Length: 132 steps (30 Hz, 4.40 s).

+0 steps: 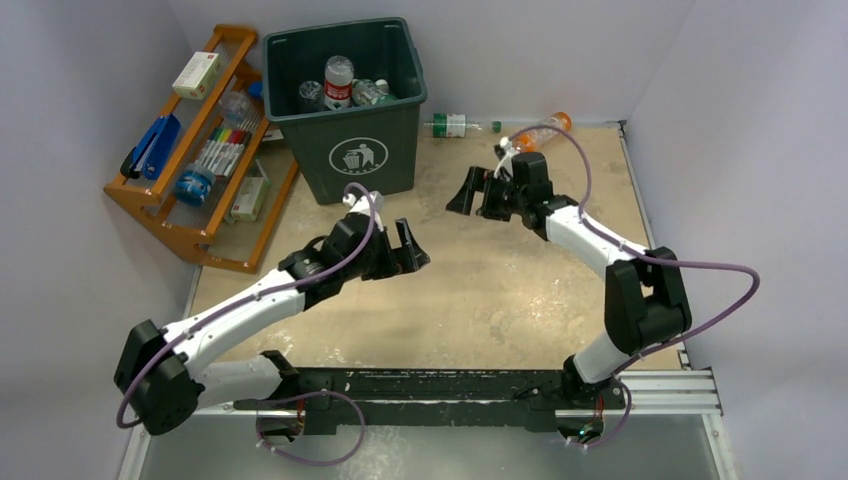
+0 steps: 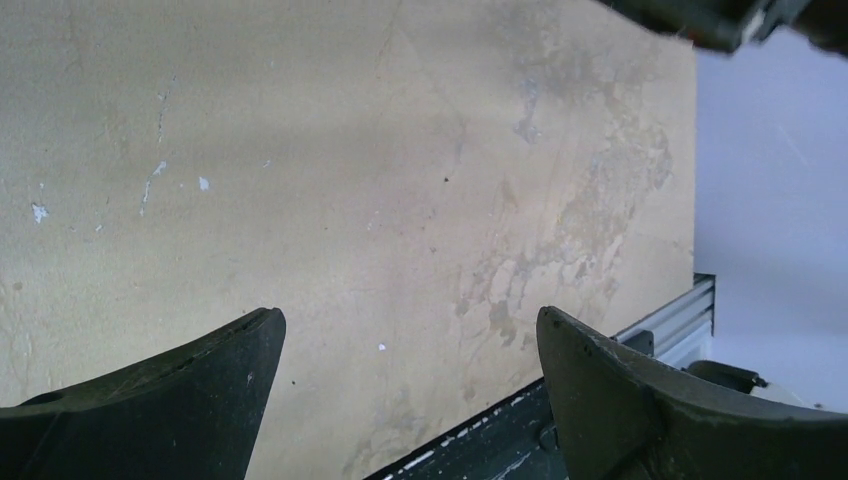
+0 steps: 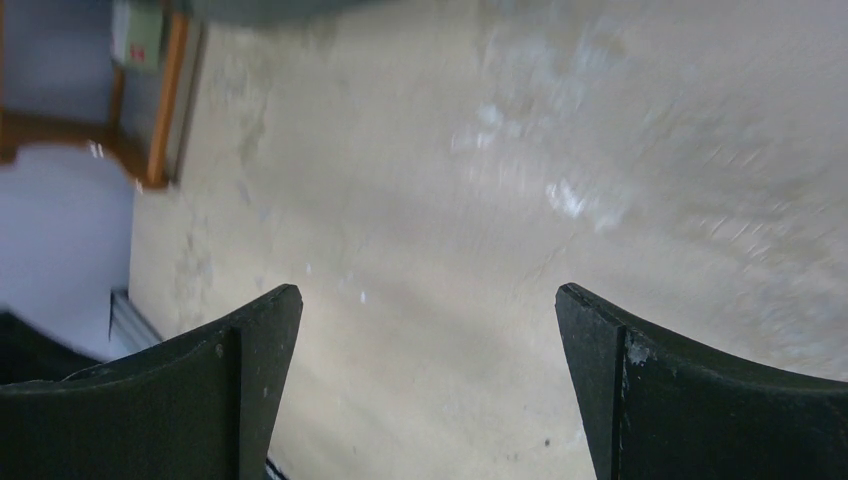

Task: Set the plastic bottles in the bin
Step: Pick up the plastic bottle at the center of the board, then place the plastic bottle in the trash bin.

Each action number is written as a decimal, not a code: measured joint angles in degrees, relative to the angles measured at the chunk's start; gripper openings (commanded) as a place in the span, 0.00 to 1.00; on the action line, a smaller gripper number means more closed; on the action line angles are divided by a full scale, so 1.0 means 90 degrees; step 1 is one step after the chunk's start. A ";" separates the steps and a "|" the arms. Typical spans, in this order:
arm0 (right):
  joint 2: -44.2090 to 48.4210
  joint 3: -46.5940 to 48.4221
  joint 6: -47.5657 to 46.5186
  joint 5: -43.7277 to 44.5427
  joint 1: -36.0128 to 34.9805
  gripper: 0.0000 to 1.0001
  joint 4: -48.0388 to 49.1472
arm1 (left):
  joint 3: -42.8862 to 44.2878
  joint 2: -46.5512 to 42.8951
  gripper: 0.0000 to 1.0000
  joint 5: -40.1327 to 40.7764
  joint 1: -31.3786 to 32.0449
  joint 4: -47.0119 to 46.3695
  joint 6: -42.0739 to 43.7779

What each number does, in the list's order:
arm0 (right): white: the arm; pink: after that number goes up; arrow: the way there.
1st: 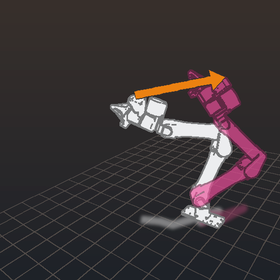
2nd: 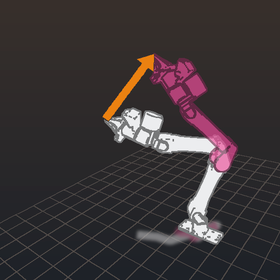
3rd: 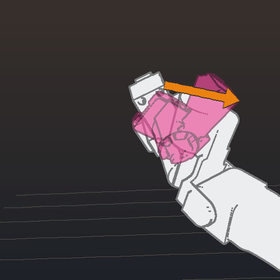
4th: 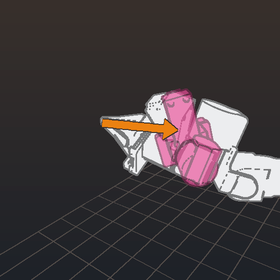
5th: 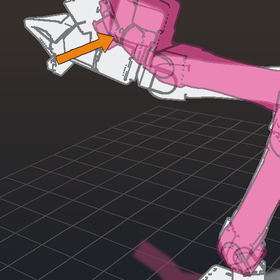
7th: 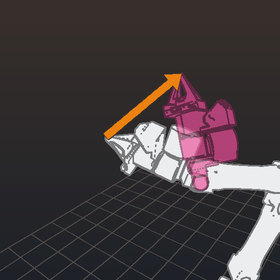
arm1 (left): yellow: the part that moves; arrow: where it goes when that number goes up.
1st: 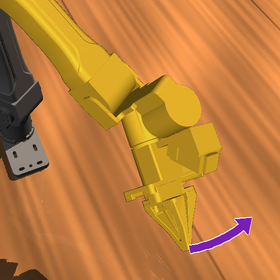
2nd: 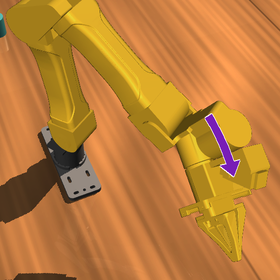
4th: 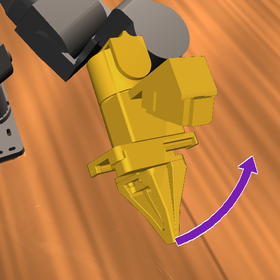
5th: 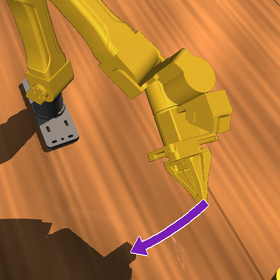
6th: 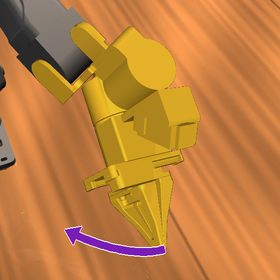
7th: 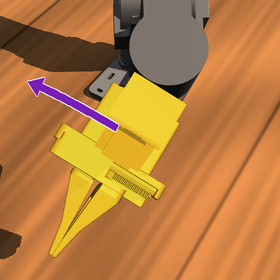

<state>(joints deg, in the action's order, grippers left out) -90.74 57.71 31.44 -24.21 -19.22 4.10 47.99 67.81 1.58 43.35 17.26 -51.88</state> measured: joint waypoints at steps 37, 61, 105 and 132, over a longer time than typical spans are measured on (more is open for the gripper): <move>-0.5455 0.8070 0.1506 0.2958 0.2531 1.00 -0.3143 | -0.0767 0.0709 0.97 0.0104 0.0129 -0.2018 -0.0452; -0.6732 0.8772 0.1702 0.2130 0.2681 0.84 -0.2504 | -0.0814 0.1163 0.98 0.0051 0.0175 -0.2484 -0.0505; -0.3264 0.5632 0.1307 0.0687 0.2249 0.41 -0.0058 | -0.1059 0.0886 0.97 0.0219 0.0192 -0.2625 -0.0517; -0.2795 0.7376 0.0750 -0.0051 0.0712 0.41 0.0474 | -0.1273 0.0682 0.97 0.0304 0.0192 -0.2654 -0.0578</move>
<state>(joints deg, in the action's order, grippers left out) -115.90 124.09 38.20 -24.67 -12.82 8.36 36.53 73.95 4.32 45.08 -6.63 -57.08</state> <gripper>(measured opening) 0.533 0.973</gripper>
